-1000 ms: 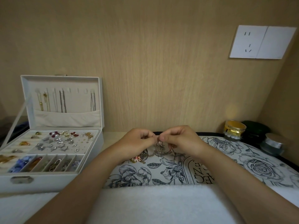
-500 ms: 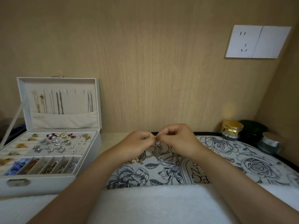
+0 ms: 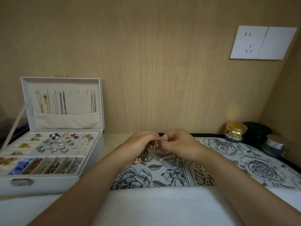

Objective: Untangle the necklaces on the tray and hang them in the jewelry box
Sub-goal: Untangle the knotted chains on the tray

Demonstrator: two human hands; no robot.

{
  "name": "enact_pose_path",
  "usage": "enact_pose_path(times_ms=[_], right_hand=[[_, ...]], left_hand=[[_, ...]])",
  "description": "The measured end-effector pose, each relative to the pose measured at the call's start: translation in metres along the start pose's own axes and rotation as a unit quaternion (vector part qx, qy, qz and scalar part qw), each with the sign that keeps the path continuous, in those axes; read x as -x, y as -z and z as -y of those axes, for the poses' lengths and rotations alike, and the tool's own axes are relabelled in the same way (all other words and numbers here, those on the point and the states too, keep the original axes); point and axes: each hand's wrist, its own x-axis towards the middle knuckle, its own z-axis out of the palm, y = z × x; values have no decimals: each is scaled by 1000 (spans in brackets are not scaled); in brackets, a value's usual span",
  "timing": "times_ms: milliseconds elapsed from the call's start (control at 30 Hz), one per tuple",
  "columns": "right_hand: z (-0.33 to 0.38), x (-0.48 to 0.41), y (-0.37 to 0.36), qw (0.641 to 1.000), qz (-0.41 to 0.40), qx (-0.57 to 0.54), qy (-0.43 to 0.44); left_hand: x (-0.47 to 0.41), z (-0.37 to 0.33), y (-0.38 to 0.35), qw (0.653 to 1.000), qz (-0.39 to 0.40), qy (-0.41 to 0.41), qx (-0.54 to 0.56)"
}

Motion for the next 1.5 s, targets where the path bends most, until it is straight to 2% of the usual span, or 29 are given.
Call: enact_pose_path(times_ms=[100,200,333,467,567,700,867,1000,1167,1367,1500], right_hand=[[0,-1,5,987,16,-159,0],[1,-3,0,988,20,-153,21],[4,1,-9,992,39,-121,8],[4,2,-7,993,53,-109,12],[3,3,-6,993,63,-97,0],[-1,2,-5,996,30,-84,14],[-3,-4,-1,984,-22,-172,27],[2,-1,-3,976,-17,-218,20],[3,-1,-3,988,-48,-139,36],[4,4,1,999,-25,-11,36],[4,4,-6,987,-112,-2,118]], left_hand=[[-4,-1,4,999,-33,5,-5],[-4,-1,3,998,-38,18,-46],[-3,-1,6,999,-29,10,-27],[-7,5,13,996,-27,-14,82],[-9,6,15,983,-37,0,180],[-9,3,17,970,-19,20,240],[-10,2,20,943,-9,63,326],[-11,4,21,918,-17,93,385],[-11,4,23,923,-21,106,370],[-10,2,18,949,1,66,309],[-9,-1,11,956,18,37,292]])
